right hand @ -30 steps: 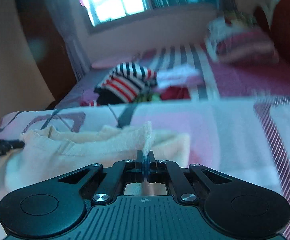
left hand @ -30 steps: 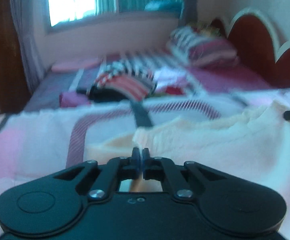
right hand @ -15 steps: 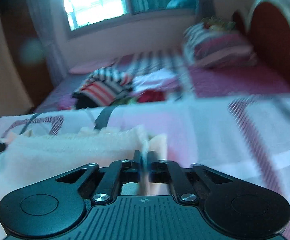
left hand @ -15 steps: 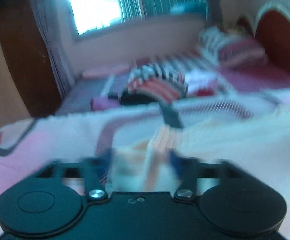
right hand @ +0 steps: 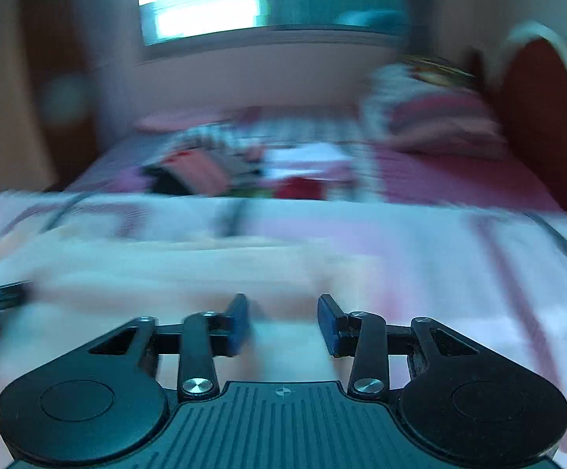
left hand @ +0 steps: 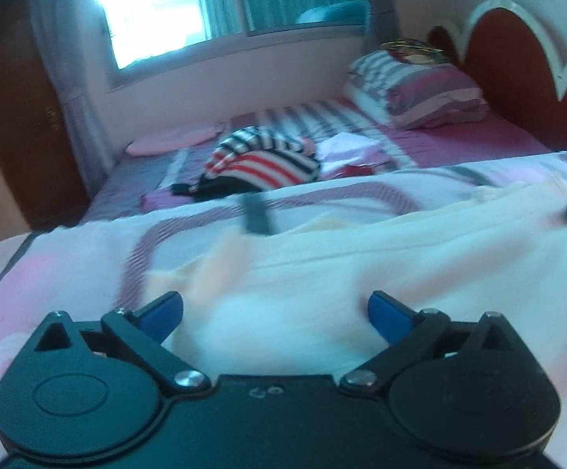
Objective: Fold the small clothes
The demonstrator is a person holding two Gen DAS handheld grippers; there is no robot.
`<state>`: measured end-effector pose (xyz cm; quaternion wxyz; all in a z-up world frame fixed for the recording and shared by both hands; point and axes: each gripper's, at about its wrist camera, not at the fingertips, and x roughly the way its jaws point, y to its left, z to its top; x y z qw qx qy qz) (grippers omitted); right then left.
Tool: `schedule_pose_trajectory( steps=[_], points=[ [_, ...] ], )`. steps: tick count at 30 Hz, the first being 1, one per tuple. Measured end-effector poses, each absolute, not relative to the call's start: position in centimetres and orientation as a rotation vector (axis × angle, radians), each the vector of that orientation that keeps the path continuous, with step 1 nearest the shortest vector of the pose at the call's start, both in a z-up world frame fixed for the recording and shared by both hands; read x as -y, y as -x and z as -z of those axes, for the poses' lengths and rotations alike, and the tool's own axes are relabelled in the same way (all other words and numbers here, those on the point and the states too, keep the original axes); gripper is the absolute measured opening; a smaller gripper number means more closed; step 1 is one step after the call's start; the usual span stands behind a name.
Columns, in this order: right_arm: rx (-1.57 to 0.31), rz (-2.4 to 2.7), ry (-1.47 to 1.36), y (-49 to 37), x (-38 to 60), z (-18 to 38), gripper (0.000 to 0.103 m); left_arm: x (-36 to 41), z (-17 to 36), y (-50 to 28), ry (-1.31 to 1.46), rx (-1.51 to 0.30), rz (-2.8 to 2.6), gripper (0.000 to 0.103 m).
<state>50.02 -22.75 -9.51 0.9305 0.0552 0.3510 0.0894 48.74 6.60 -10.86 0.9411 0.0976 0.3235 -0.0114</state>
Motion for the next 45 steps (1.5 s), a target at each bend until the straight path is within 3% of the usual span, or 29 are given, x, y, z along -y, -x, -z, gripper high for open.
schedule_pose_trajectory(
  steps=[3, 5, 10, 16, 19, 25, 31, 33, 39, 42, 45],
  points=[
    [-0.753, -0.154, -0.210, -50.2, 25.5, 9.7, 0.039, -7.8, 10.5, -48.7, -0.169, -0.670, 0.003, 0.101],
    [-0.707, -0.164, -0.230, -49.1, 25.7, 8.7, 0.039, -7.5, 9.6, -47.7, -0.156, -0.661, -0.006, 0.093],
    [-0.625, -0.383, -0.137, -44.7, 20.2, 6.2, 0.039, -3.4, 8.7, -45.0, -0.173, -0.629, 0.068, 0.096],
    [-0.708, -0.445, 0.020, -43.7, 15.4, 9.2, 0.039, -2.4, 11.3, -44.0, -0.159, -0.690, 0.073, 0.096],
    [-0.716, -0.430, 0.013, -43.5, 15.3, 8.1, 0.039, -2.7, 9.7, -43.4, -0.168, -0.694, 0.058, 0.085],
    [-0.759, -0.437, 0.069, -41.9, 12.9, 8.6, 0.039, -1.3, 10.3, -42.5, -0.195, -0.751, 0.066, 0.093],
    [-0.789, -0.350, 0.071, -41.0, 15.6, 8.5, 0.039, -3.7, 10.5, -40.6, -0.198, -0.770, 0.031, 0.094],
    [-0.798, -0.311, 0.065, -40.3, 16.8, 8.0, 0.039, -4.7, 9.7, -39.4, -0.164, -0.764, 0.011, 0.088],
    [-0.751, -0.411, -0.006, -34.8, 16.0, 5.6, 0.039, -1.7, 8.5, -35.6, -0.110, -0.739, 0.064, 0.090],
    [-0.784, -0.423, 0.011, -33.5, 14.6, 6.8, 0.039, -0.3, 9.9, -35.3, -0.126, -0.794, 0.066, 0.085],
    [-0.809, -0.403, 0.022, -32.9, 15.2, 8.2, 0.039, -1.4, 10.6, -34.7, -0.122, -0.805, 0.041, 0.093]
  ],
)
